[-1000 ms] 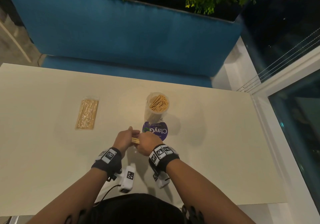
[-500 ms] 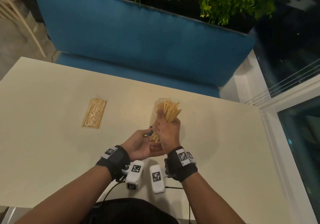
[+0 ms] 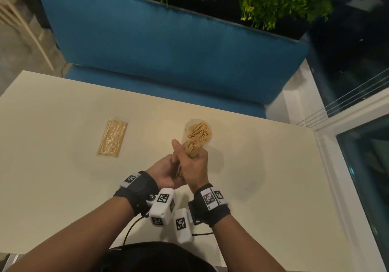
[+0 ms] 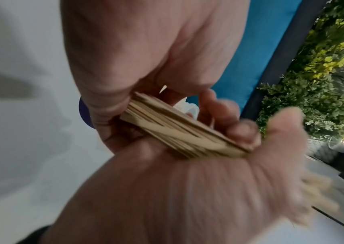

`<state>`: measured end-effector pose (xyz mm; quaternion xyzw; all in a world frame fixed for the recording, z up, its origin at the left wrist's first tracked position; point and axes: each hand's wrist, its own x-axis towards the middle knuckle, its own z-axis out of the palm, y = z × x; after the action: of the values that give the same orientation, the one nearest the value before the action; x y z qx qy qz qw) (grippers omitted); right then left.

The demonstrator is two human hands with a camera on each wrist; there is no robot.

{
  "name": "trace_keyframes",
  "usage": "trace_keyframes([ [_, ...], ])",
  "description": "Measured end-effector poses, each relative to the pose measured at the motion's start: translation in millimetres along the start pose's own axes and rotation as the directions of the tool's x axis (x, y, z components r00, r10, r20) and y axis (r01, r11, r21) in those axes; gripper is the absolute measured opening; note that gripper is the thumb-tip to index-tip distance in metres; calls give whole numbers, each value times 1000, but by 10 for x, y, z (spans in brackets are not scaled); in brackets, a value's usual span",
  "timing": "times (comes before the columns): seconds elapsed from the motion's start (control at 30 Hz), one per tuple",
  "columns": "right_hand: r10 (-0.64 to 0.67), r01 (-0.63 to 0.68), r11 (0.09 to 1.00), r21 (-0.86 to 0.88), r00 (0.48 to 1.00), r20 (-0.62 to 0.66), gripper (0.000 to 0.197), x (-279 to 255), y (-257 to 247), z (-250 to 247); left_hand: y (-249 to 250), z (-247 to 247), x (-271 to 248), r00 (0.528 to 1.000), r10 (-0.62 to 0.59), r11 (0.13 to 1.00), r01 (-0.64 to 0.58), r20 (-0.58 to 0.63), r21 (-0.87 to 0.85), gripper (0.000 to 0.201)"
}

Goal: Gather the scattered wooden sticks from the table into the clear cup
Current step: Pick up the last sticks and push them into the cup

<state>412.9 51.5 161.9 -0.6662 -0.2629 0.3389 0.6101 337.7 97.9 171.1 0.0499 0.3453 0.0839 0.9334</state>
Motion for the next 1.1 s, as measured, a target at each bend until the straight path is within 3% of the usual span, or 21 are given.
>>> trace_keyframes([
  [0.13, -243, 232, 912, -337, 970, 10, 24, -68, -8, -2, 30, -29, -28, 996, -46, 999, 45, 71, 21, 35],
  [0.2, -176, 166, 929, -331, 984, 0, 20, -70, 6, -11, 42, -5, -42, 993, -70, 995, 64, 90, 73, 38],
  [0.27, -44, 39, 973, -226, 999, -19, 38, -64, 74, -15, 34, 16, -48, 994, -73, 983, 58, 82, 171, 35],
  [0.3, 4, -6, 983, -183, 1000, -12, 48, -61, 93, -13, 22, -1, -34, 998, -49, 968, 36, 47, 248, 34],
  [0.37, 59, -58, 985, -164, 998, 6, 45, -56, 111, -13, -6, -48, 4, 998, 43, 916, -20, -48, 401, 33],
  [0.47, 111, -116, 973, -198, 993, -37, 46, -35, 93, 7, -26, -136, 93, 973, 181, 861, -88, -141, 501, 31],
  [0.57, 31, -43, 979, -201, 997, -64, 41, -30, 42, -18, -14, -158, 148, 945, 251, 845, -108, -210, 523, 24],
  [0.67, -142, 116, 973, -202, 983, -120, 71, -57, -91, -121, 35, -208, 160, 928, 270, 832, -90, -258, 547, 31],
  [0.73, -305, 259, 924, -280, 943, -133, 74, -76, -155, -204, 69, -223, 154, 914, 289, 819, -83, -283, 568, 43],
  [0.8, -437, 398, 818, -416, 899, 1, 44, -93, -165, -252, 94, -232, 160, 891, 335, 791, -91, -305, 604, 47],
  [0.83, -471, 456, 722, -521, 875, 113, 27, -98, -171, -265, 102, -242, 161, 879, 357, 777, -93, -315, 623, 46],
  [0.93, -380, 530, 442, -724, 842, 383, 20, -91, -174, -292, 130, -332, 167, 870, 357, 769, -67, -341, 635, 46],
  [1.0, -289, 549, 400, -734, 835, 468, 15, -95, -262, -297, 149, -398, 153, 870, 341, 772, -43, -356, 635, 46],
  [1.1, -330, 594, 471, -652, 804, 495, 19, -165, -313, -277, 189, -432, 111, 854, 361, 766, -41, -375, 642, 40],
])
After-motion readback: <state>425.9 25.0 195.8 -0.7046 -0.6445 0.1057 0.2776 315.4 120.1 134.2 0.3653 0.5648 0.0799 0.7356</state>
